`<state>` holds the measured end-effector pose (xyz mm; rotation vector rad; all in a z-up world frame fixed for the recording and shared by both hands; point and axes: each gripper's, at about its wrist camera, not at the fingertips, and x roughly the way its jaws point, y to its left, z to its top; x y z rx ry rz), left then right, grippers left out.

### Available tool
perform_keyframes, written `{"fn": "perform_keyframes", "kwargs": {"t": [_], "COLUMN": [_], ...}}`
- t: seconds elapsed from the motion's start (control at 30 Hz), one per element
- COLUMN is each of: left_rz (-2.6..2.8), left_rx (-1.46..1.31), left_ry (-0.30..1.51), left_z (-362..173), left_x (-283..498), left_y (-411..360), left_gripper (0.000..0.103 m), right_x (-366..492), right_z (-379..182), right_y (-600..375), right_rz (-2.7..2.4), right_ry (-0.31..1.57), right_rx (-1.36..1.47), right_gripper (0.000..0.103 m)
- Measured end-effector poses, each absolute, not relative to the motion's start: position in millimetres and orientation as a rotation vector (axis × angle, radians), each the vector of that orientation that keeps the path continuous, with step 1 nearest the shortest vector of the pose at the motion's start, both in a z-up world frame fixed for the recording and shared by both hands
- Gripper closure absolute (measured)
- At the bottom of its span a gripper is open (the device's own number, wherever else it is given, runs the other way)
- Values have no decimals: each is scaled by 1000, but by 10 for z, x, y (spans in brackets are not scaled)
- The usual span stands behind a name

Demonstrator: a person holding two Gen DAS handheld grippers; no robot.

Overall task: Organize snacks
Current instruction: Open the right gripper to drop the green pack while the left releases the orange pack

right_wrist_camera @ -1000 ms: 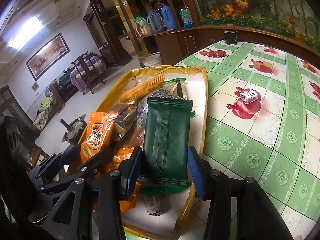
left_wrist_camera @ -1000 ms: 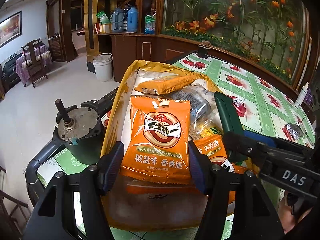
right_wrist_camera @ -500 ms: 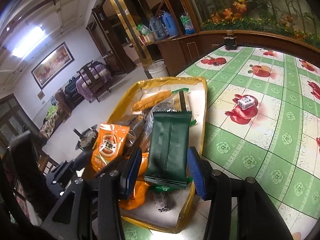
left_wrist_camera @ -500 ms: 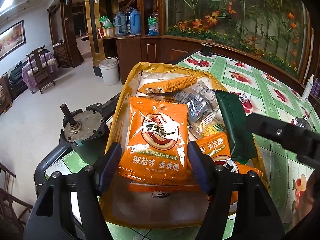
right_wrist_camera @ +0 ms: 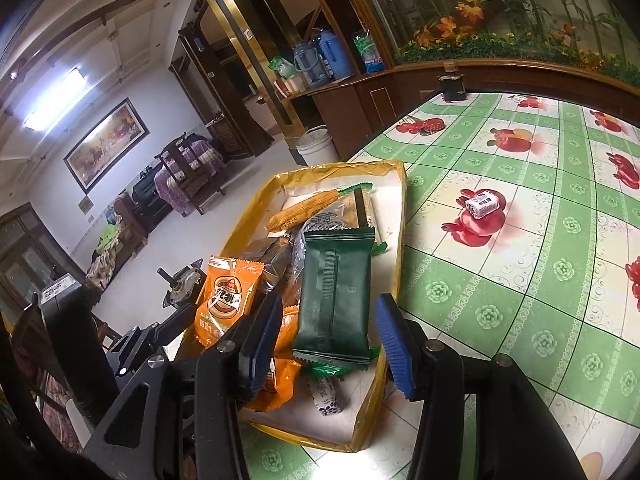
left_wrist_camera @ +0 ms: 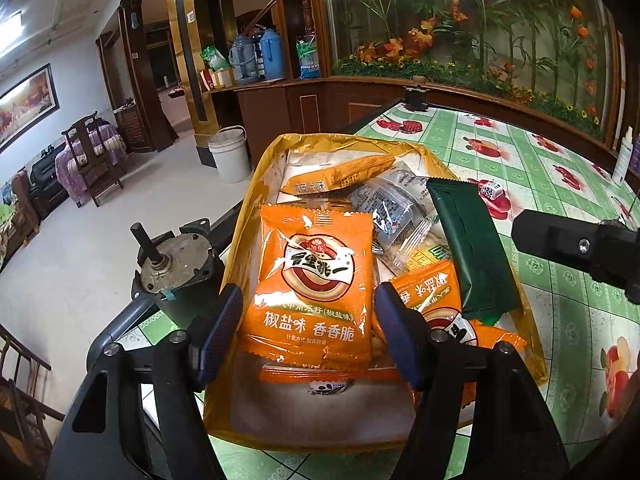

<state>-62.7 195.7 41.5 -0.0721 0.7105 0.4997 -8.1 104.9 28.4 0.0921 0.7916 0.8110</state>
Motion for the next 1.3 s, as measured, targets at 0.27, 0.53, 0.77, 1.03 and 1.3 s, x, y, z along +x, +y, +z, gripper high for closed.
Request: {"fn": "perform_keyframes", "kwargs": {"t": [0.27, 0.53, 0.77, 1.03, 1.3], "left_rz": [500, 502, 512, 526, 537], "left_rx": [-70, -66, -51, -26, -7], "left_ry": [710, 709, 705, 692, 683], "left_z": [414, 414, 446, 472, 470], "left_x": [-628, -630, -640, -662, -677], "left_y": [1958, 1957, 1973, 1959, 1915], "left_gripper": [35, 34, 34, 34, 34], "right_x": [-84, -86, -83, -102, -87], "right_z": [293, 321, 323, 314, 291], "right_y": [964, 819, 690, 576, 470], "right_rz": [806, 798, 792, 782, 769], "right_ry": [793, 791, 793, 794, 796], "right_rx": [111, 141, 168, 183, 192], "right_gripper": [51, 49, 49, 49, 49]}}
